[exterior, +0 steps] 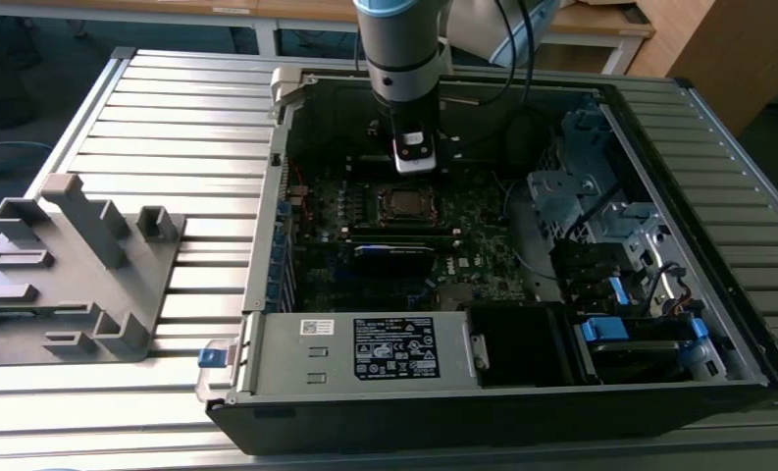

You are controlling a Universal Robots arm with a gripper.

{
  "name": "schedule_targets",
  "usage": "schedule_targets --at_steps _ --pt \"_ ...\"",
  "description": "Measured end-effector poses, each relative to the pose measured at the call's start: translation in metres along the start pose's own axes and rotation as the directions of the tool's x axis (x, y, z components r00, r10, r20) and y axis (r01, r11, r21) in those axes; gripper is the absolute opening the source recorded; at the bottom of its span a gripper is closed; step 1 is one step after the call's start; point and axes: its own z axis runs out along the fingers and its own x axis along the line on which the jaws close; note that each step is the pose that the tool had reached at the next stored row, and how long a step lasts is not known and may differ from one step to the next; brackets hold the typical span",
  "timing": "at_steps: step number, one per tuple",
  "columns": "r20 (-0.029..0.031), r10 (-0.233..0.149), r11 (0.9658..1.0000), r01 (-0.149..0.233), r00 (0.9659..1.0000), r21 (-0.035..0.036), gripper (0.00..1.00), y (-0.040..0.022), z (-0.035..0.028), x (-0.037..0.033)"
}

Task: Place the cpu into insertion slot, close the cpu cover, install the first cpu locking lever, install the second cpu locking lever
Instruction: 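Install the first cpu locking lever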

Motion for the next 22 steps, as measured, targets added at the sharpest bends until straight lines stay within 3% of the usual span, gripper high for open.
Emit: schedule_targets --at_steps 4,8,22 --pt "0.0048 -0.002 1.0000 0.002 1.0000 0.0095 0.11 -0.0005 0.0016 0.0002" --pt "0.0133 -0.006 0.9997 0.006 0.9999 0.0256 0.11 -0.0008 0.0032 0.0004" --pt "0.0173 -0.008 0.9995 0.008 0.9998 0.0314 0.11 -0.0014 0.0058 0.0007"
